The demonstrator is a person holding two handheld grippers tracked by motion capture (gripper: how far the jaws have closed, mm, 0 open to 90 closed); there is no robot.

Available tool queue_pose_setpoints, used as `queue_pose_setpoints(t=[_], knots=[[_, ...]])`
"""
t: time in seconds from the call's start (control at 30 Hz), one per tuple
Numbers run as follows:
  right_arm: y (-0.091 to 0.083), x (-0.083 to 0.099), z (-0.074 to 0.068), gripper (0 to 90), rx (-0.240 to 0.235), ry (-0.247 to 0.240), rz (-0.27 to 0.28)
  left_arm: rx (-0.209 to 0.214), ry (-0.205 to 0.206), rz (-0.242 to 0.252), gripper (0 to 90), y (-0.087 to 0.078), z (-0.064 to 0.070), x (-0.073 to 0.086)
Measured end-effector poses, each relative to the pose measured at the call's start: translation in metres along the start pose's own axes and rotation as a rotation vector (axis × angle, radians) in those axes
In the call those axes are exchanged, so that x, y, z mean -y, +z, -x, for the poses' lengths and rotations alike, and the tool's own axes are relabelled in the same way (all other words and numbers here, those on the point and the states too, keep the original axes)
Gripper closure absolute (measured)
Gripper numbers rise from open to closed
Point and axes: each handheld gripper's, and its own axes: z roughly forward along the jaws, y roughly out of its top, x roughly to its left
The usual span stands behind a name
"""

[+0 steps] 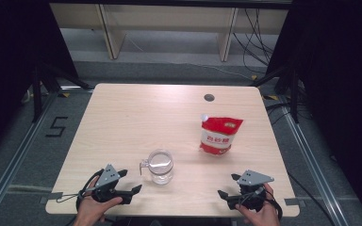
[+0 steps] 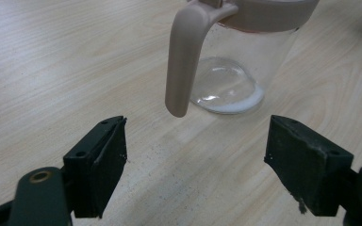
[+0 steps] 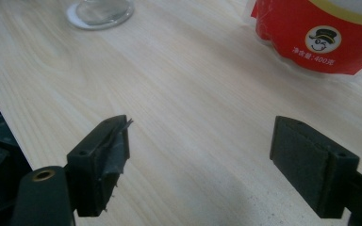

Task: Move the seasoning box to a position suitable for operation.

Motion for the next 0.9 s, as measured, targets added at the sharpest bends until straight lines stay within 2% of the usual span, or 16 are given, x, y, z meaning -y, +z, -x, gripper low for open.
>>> queue_pose_setpoints(t=[0.1,0.27,0.3,0.33,0.37,0.4,0.5,0.53,0.57,0.6,0.7,0.73,0.77,0.8,0.83,0.9], knots=[[0.000,0.000,0.000,19.5,0.004,0.004,0.013,-0.004,0.013,-0.011,21.1,-0.001,-0.001,0.000],[0.000,0.000,0.001,18.3,0.022,-0.005,0.023,0.001,-0.009,0.005,21.4,0.000,0.000,-0.001],[0.000,0.000,0.002,18.3,0.010,-0.010,0.029,0.000,-0.008,0.006,21.9,0.000,0.000,-0.001],[-0.002,0.000,0.003,18.3,0.023,-0.011,0.033,-0.003,-0.029,0.012,22.8,0.001,0.000,-0.001],[-0.002,0.000,0.003,18.3,0.023,-0.011,0.033,-0.003,-0.029,0.012,23.6,0.001,0.000,-0.001],[-0.002,0.000,0.003,18.3,0.026,-0.005,0.038,-0.004,-0.002,0.014,24.4,0.000,-0.001,-0.002],[-0.002,0.001,0.003,18.4,0.031,-0.001,0.040,0.002,-0.024,0.026,29.8,0.002,0.000,-0.004],[-0.003,0.000,0.003,19.3,0.029,-0.002,0.036,0.001,-0.006,0.030,32.5,0.004,0.002,-0.007],[-0.003,0.000,0.003,19.3,0.029,-0.002,0.036,0.001,-0.006,0.030,35.4,0.004,0.002,-0.007],[-0.002,0.000,0.003,19.9,0.029,-0.009,0.040,0.003,0.009,0.037,35.4,0.005,0.001,-0.009],[-0.002,0.000,0.002,20.0,0.026,-0.004,0.044,0.005,0.031,0.058,45.9,0.008,0.003,-0.016],[-0.002,0.000,0.002,20.1,0.032,-0.003,0.044,0.013,0.060,0.053,50.1,0.010,0.003,-0.018],[-0.002,0.000,0.002,20.1,0.032,-0.003,0.044,0.013,0.060,0.053,51.7,0.010,0.003,-0.018],[-0.002,0.000,0.003,20.2,0.036,-0.011,0.049,0.016,0.088,0.051,51.7,0.012,0.004,-0.020],[-0.002,0.000,0.002,20.4,0.025,0.002,0.036,0.006,0.084,0.047,52.7,0.013,0.005,-0.020],[-0.001,0.000,0.003,20.7,0.027,-0.008,0.038,-0.010,0.081,0.049,54.4,0.016,0.005,-0.021]])
